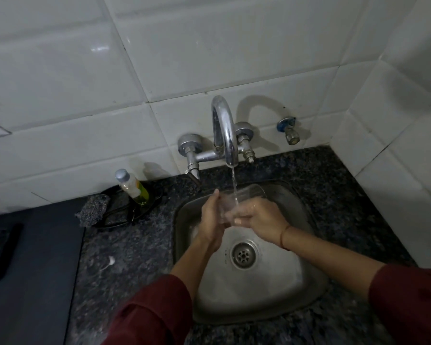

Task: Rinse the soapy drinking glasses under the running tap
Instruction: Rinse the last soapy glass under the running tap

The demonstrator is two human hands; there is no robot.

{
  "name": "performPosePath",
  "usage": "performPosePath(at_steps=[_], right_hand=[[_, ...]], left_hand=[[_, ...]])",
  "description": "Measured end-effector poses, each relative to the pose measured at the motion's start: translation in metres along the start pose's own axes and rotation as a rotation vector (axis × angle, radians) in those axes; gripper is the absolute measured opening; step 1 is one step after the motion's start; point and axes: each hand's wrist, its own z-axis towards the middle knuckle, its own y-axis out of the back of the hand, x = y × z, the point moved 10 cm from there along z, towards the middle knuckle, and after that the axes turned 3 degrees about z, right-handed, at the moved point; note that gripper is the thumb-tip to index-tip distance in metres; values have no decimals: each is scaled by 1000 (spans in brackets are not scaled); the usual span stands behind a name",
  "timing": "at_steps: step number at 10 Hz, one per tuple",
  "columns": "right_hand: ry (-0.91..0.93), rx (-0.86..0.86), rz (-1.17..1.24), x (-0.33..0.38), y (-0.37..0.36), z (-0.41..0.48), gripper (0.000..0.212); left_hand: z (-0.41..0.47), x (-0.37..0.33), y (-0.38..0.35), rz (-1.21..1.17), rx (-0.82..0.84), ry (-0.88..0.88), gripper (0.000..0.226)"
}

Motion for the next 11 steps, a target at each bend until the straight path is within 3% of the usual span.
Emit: performPosePath(at_steps=[1, 2, 3, 4, 5, 6, 7, 8, 9, 10, 11], right_hand=[[-205, -12, 706, -17, -12, -9, 24], [-49, 21, 459, 1, -9, -16, 27], [318, 68, -496, 37, -16, -15, 31], [539, -31, -839, 59, -26, -21, 15], [553, -14, -895, 57, -40, -17, 8], [491, -92, -983, 57, -42, -13, 10], [118, -25, -665, 29, -35, -3, 21], [-405, 114, 634, 7, -36, -4, 27], [-351, 95, 679, 14, -22, -1, 27], [178, 192, -538, 35, -32, -10, 33], [273, 191, -987, 29, -35, -17, 34]], left_hand=[[-5, -13, 12, 110, -170, -168, 60], [-8, -20, 16, 103, -207, -186, 54], [1, 2, 19, 17, -151, 67, 46], [-3, 17, 9, 74, 5, 318, 33], [-7, 13, 3, 68, 44, 353, 40], [-1, 2, -9, -39, 109, 245, 48], [8, 0, 3, -109, -26, 98, 50], [3, -7, 22, -87, -229, -125, 39], [4, -9, 27, -48, -260, -166, 39], [16, 0, 21, 98, -108, 109, 33], [13, 14, 18, 226, -29, 323, 29]])
